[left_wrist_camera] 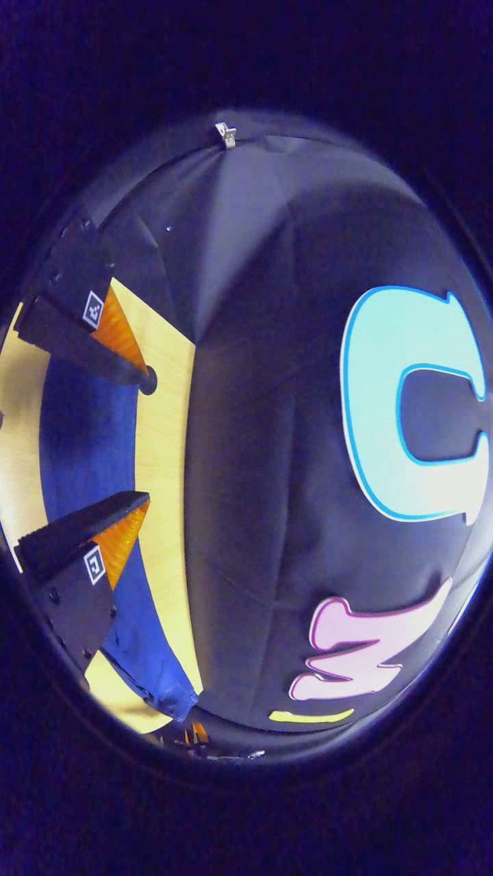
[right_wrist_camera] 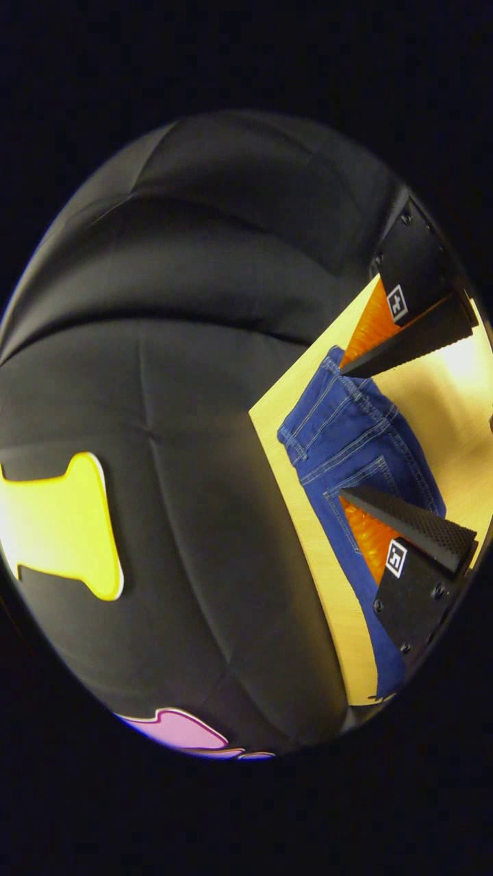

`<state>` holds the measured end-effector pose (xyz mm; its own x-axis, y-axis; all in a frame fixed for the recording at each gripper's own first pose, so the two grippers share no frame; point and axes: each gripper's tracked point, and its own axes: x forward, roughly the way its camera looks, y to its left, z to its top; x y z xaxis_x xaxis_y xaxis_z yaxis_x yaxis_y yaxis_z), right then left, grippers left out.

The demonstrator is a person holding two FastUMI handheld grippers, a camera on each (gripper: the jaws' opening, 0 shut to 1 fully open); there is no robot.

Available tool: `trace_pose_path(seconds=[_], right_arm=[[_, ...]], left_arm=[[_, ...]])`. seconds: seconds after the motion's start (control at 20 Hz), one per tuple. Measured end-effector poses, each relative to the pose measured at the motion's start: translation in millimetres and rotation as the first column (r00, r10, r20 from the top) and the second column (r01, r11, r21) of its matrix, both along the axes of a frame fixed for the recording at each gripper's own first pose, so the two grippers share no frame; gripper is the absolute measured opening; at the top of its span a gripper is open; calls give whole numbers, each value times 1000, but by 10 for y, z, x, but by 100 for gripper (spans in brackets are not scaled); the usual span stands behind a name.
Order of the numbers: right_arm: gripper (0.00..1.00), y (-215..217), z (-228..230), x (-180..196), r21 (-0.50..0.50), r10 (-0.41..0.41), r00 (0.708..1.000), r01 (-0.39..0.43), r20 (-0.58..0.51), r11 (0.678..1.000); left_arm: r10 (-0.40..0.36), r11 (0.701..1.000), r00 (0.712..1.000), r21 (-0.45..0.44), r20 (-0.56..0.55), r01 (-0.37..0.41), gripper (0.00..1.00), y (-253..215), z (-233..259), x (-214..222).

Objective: Grasp the waist and the cuffs of the jeans and fold them to make the two legs overlap; first hold the waist and fold one-third of the jeans toward the cuffs, then hold the cuffs and fold the remaining one-third in the same direction to finish folding.

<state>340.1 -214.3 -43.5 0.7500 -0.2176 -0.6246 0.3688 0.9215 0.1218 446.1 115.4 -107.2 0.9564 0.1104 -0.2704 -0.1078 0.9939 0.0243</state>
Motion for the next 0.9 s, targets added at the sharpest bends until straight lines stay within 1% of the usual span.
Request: trace_pose_path(seconds=[0.1,0.2,0.3,0.4,0.5,0.6,0.7,0.8,0.85,0.9], right_arm=[[99,-116,-95,-36,8,-59,998,59,-1,998],[98,-288,-187,-91,5,-122,993,122,-10,993],[99,-348,-273,-37,29,-152,988,152,-13,988],[98,-412,-389,56,64,-187,982,187,-11,980],[98,-452,-536,93,102,-223,974,226,-32,969],[99,-531,-582,142,120,-261,965,262,-25,958],[98,-576,-584,241,161,-290,957,287,-4,944],[98,-559,-696,277,207,-309,951,306,-19,929],[97,-521,-770,259,230,-311,949,313,-45,921],[98,-523,-770,276,224,-314,949,311,-24,924]], left_arm=[[-35,999,999,-9,41,36,98,-359,80,-178],[-64,997,996,-45,63,67,98,-645,130,-368],[-103,990,993,-92,53,107,98,-951,65,-517],[-118,985,992,-122,40,122,98,-1126,-16,-594],[-130,982,992,-136,5,129,98,-1256,-117,-646],[-144,982,989,-127,-17,140,98,-1335,-147,-637],[-155,981,987,-124,-29,151,98,-1386,-159,-597],[-160,979,986,-131,-37,154,98,-1419,-175,-553],[-161,979,986,-131,-39,154,98,-1438,-179,-533],[-159,980,986,-129,-41,152,98,-1450,-178,-521]])
